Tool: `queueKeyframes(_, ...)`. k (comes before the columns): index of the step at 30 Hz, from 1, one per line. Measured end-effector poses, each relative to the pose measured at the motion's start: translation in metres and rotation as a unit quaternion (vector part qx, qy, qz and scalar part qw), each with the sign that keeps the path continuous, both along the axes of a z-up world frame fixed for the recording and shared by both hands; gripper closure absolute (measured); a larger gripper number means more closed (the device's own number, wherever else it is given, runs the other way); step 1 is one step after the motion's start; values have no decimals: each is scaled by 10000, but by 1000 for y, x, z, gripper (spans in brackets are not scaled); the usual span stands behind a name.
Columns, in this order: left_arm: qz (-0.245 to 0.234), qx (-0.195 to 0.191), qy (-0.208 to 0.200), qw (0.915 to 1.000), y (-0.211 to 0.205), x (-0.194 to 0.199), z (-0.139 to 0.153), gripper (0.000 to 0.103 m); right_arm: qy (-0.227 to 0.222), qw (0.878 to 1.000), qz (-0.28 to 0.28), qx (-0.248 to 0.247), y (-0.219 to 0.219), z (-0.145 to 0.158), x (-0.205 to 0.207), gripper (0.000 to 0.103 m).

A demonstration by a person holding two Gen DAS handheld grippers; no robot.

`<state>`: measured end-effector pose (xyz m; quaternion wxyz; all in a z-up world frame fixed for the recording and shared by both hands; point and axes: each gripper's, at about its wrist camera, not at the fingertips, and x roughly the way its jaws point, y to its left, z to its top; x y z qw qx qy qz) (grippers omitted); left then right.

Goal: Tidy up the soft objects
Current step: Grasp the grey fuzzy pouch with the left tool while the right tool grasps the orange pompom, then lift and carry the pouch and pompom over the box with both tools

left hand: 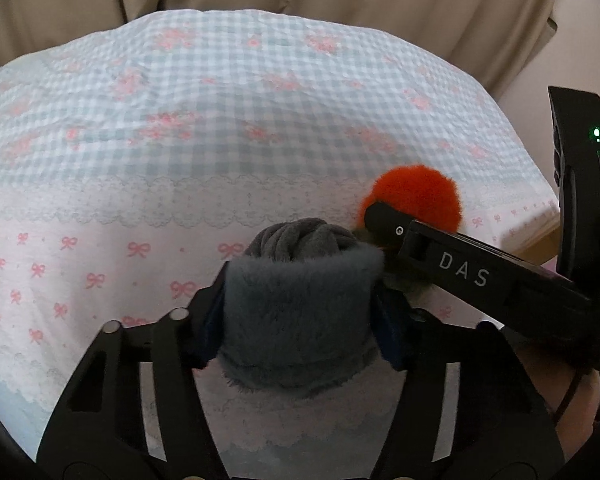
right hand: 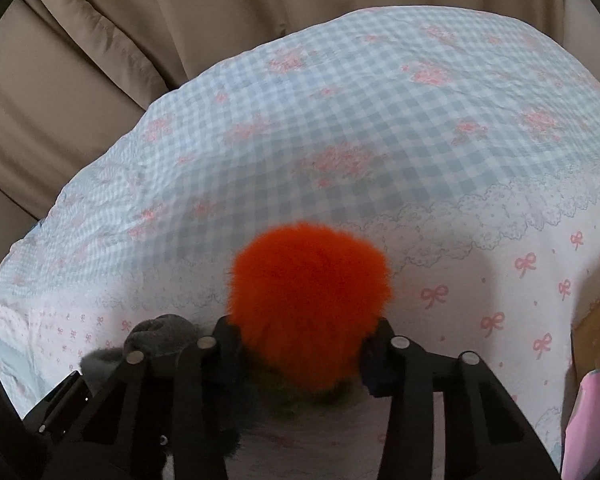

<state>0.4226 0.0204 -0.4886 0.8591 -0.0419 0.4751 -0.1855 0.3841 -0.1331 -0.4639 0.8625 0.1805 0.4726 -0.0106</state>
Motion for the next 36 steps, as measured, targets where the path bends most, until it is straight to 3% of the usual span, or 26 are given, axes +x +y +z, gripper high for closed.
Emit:
queueKeyframes(6, 64, -92, 64, 9999, 7, -2, 9, 55, -115, 9999, 4, -34, 1, 11, -2, 65)
queueKeyframes(12, 379, -422, 215, 9982, 28, -6, 33, 55, -302, 9991, 190, -230, 8, 45, -9, 65)
queueKeyframes(17, 438, -414, 0, 9982, 38, -20, 81, 55, -472, 9978, 338, -310, 15, 85, -22, 65)
queueKeyframes(26, 462, -453, -361, 9973, 45, -54, 190, 55, -855, 9946, 486, -334, 19, 186, -66, 65)
queueKeyframes(36, 412, -513, -643, 9958, 11, -117, 287, 55, -1223, 9909, 422, -382, -20, 284, -144, 65)
